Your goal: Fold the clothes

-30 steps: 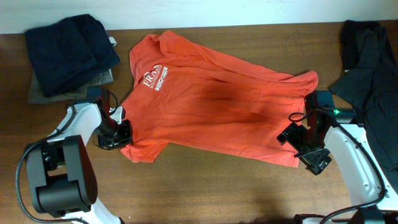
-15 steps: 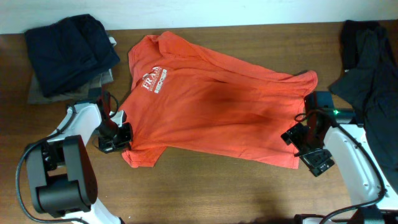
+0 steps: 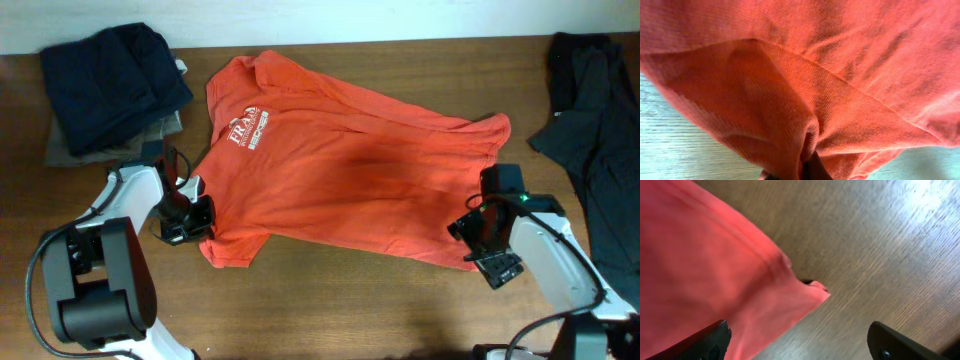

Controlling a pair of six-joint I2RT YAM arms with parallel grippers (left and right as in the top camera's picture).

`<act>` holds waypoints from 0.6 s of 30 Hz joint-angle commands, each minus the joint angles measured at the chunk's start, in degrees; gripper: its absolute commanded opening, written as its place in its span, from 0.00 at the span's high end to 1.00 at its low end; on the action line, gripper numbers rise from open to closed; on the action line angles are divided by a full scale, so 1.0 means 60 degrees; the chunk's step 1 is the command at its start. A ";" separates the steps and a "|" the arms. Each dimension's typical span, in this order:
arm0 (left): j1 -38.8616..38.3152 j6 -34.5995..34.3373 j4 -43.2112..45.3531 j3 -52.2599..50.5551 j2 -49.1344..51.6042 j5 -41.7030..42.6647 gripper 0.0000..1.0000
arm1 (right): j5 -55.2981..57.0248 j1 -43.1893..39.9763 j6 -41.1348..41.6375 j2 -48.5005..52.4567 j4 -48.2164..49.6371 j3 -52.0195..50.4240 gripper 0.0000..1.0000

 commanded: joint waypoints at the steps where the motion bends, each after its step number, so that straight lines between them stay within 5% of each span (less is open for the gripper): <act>1: 0.0007 -0.0127 0.0080 -0.0127 0.0087 0.0299 0.99 | 0.0182 -0.0044 0.0186 0.0455 0.0266 -0.0244 0.08; 8: 0.0007 -0.0127 0.0091 -0.0127 0.0087 0.0328 0.99 | 0.0182 -0.0044 0.0175 0.1654 0.0965 -0.0251 0.16; 14: 0.0007 -0.0127 0.0113 -0.0127 0.0087 0.0328 0.99 | 0.0182 -0.0044 0.0178 0.2295 0.0994 -0.0251 0.42; 18: 0.0011 -0.0127 0.0113 -0.0127 0.0087 0.0328 0.99 | 0.0186 -0.0044 0.0178 0.2313 0.0943 -0.0255 0.45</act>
